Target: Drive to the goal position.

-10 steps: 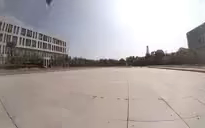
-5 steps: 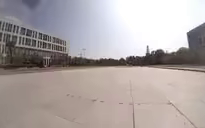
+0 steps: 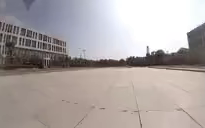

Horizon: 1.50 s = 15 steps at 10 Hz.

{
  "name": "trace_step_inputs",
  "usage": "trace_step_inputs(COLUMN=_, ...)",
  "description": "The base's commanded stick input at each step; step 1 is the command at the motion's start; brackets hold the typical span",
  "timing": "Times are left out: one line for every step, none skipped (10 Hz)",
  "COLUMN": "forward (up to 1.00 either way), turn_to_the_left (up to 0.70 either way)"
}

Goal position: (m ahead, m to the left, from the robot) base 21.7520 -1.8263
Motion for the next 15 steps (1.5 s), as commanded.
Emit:
trace_step_inputs(forward=0.07, turn_to_the_left=0.00)
trace_step_inputs(forward=0.09, turn_to_the_left=0.00)
trace_step_inputs(forward=0.70, turn_to_the_left=0.00)
trace_step_inputs(forward=0.70, turn_to_the_left=0.00)
trace_step_inputs(forward=0.70, turn_to_the_left=0.00)
trace_step_inputs(forward=0.70, turn_to_the_left=0.00)
trace_step_inputs(forward=0.70, turn_to_the_left=0.00)
trace_step_inputs(forward=0.70, turn_to_the_left=0.00)
trace_step_inputs(forward=0.70, turn_to_the_left=0.00)
trace_step_inputs(forward=0.70, turn_to_the_left=0.00)
trace_step_inputs(forward=0.70, turn_to_the_left=0.00)
trace_step_inputs(forward=0.70, turn_to_the_left=-0.17)
trace_step_inputs(forward=0.70, turn_to_the_left=-0.33)
trace_step_inputs(forward=0.70, turn_to_the_left=-0.25)
trace_step_inputs(forward=0.70, turn_to_the_left=-0.12)
